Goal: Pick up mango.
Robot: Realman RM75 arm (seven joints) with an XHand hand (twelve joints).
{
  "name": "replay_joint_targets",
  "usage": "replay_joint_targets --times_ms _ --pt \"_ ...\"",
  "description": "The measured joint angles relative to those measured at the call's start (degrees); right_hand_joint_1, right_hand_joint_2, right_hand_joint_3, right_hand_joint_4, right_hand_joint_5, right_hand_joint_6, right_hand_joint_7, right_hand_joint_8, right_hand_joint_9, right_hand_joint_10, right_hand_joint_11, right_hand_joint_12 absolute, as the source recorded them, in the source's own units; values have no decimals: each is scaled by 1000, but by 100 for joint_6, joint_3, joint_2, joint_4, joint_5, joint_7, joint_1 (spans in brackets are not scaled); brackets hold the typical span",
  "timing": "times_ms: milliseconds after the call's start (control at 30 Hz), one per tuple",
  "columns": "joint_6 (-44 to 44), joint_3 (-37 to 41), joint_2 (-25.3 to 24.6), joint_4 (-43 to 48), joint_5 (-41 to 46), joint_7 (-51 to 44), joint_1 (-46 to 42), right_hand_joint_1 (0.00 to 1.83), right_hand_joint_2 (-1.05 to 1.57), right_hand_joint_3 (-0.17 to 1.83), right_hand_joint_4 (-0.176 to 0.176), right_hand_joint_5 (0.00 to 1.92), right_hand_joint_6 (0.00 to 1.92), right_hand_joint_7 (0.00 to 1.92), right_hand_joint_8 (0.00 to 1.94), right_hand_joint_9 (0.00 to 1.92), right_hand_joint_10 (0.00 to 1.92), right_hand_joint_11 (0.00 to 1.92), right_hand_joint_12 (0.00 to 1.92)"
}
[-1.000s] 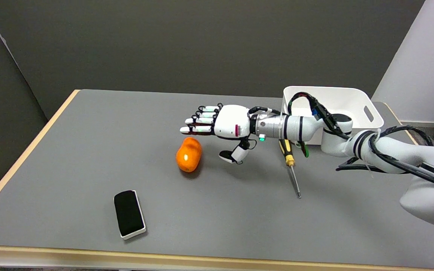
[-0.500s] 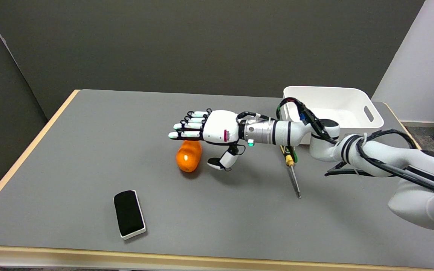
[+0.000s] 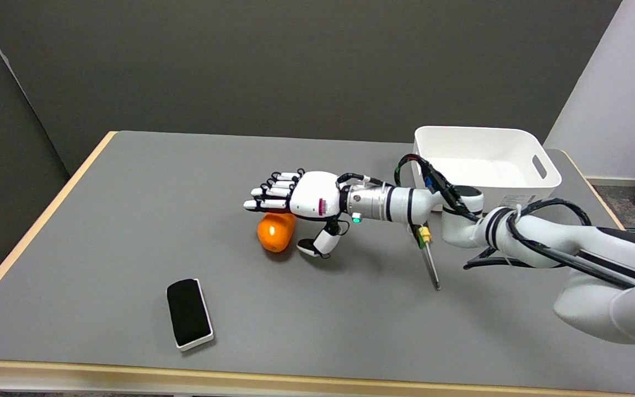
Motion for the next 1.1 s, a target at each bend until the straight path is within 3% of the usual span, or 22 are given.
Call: replay_joint_targets --times_ms 133,367,400,467,533,600,633,667,700,833,900,1100 --pt "-94 0 -66 -53 30 -6 -25 784 658 1008 87 -1 51 6 174 56 490 -1 842" --pt "-209 4 -146 -112 70 -13 -41 738 737 1030 112 63 337 93 263 101 527 -1 857" --pt "-230 6 -159 -120 72 -14 -41 728 765 1028 121 82 436 125 304 129 541 4 876" --pt "-265 9 -177 -132 76 -16 -41 730 851 979 163 196 842 309 437 249 618 58 911" --pt "-297 11 -194 -141 83 -18 -41 791 912 866 175 240 1015 428 585 300 684 79 971" --pt "-322 16 -207 -149 93 -19 -41 724 1218 359 176 435 1601 539 835 388 849 136 1059" --pt "-333 22 -215 -153 96 -19 -41 798 1283 229 116 470 1747 593 1016 431 912 165 1094" --pt "-342 29 -221 -155 102 -19 -39 983 1277 192 -6 452 1784 657 1276 480 968 198 1127" --pt "-350 37 -226 -156 107 -19 -35 1097 1268 173 -81 444 1792 706 1428 522 1017 233 1168" --pt "-377 69 -249 -157 129 -19 -18 1133 1237 190 -116 448 1703 767 1426 602 1100 327 1307" --pt "-397 75 -256 -159 129 -19 -18 1159 1263 82 -142 478 1614 812 1381 693 1066 432 1286" --pt "-435 111 -266 -150 125 -20 -27 1175 1230 123 -161 518 1527 828 1435 776 1149 503 1484"
